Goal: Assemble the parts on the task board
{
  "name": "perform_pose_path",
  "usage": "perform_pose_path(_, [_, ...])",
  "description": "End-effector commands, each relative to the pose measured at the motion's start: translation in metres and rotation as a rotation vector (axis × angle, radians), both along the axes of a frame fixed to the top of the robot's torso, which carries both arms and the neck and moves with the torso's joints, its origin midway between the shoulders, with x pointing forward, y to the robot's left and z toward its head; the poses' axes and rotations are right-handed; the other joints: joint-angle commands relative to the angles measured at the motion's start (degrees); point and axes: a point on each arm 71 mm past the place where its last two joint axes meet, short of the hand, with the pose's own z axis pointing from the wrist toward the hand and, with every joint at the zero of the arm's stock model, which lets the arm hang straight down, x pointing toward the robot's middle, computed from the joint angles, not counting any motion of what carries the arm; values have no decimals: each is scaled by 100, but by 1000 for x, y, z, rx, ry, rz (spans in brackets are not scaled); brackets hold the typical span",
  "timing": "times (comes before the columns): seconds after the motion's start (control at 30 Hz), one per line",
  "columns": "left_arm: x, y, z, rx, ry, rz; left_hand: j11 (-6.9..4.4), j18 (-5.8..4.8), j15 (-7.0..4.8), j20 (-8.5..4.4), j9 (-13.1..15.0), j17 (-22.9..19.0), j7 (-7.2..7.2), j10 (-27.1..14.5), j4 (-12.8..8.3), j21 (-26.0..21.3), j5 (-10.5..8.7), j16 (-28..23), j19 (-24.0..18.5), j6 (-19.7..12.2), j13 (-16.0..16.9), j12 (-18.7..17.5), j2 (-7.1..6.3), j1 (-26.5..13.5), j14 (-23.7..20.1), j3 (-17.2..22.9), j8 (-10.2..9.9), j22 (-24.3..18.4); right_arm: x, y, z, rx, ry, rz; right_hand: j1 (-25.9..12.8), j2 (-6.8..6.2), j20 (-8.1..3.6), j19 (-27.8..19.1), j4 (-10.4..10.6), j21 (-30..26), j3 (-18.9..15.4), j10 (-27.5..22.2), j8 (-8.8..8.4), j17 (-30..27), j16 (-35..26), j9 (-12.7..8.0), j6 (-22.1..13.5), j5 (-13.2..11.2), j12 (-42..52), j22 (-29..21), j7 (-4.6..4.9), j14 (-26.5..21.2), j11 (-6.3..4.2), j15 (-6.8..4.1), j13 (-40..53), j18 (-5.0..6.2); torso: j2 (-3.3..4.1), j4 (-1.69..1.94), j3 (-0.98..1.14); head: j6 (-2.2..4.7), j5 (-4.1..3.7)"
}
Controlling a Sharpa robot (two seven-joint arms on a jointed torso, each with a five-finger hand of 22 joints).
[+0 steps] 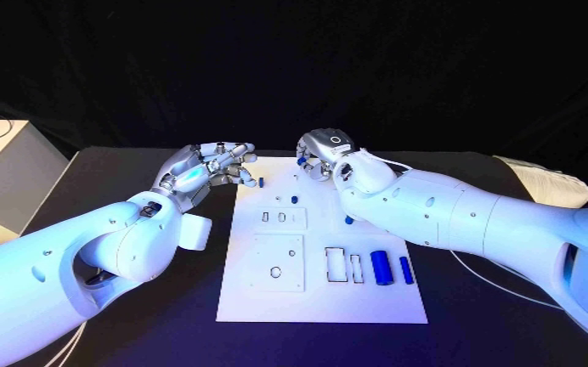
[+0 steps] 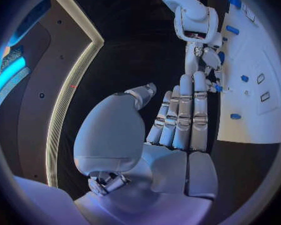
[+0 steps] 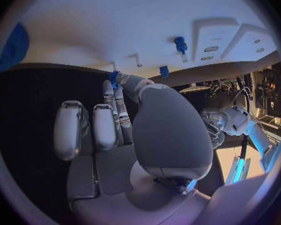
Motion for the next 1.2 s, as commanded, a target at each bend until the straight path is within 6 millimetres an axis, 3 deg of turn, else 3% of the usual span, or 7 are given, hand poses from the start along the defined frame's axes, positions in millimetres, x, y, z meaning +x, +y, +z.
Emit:
perform_pose_path(0.03, [-1, -3, 2, -1, -10, -21, 28, 52, 0, 7, 6, 7, 22, -19, 7, 14, 24, 19, -51, 3, 1, -23, -17, 37, -22, 32, -29, 7, 0, 1, -3, -25, 24, 13, -33, 33, -15, 36, -15, 31, 18, 42, 38, 3, 24, 8, -37, -19, 19, -1, 6, 121, -35, -15, 28, -115, 6, -5, 1, -18, 20])
perform_pose_path(0.27, [-1, -3, 2, 0, -7, -24, 29, 52, 2, 9, 7, 20, 23, -19, 9, 34, 23, 31, -67, 4, 1, -22, -17, 30, -35, 33, -30, 20, 2, -1, -4, -39, 40, 5, -58, 21, -10, 28, -10, 23, 15, 36, 38, -11, 22, 21, -47, -41, 12, -11, 9, 117, -30, -10, 32, -112, 9, -10, 7, -42, 47])
perform_pose_path(1.2, [-1, -2, 4, 1, -11, -22, 29, 52, 2, 9, 7, 20, 23, -19, 9, 34, 23, 31, -67, 4, 1, -22, -17, 30, -35, 33, -30, 20, 3, 6, -3, -16, 35, 16, -130, -19, 28, -10, -7, -11, 80, -110, -10, -21, 44, 84, -182, -106, -27, -39, 47, 101, 17, 31, 19, -101, 18, -17, -1, -69, 87])
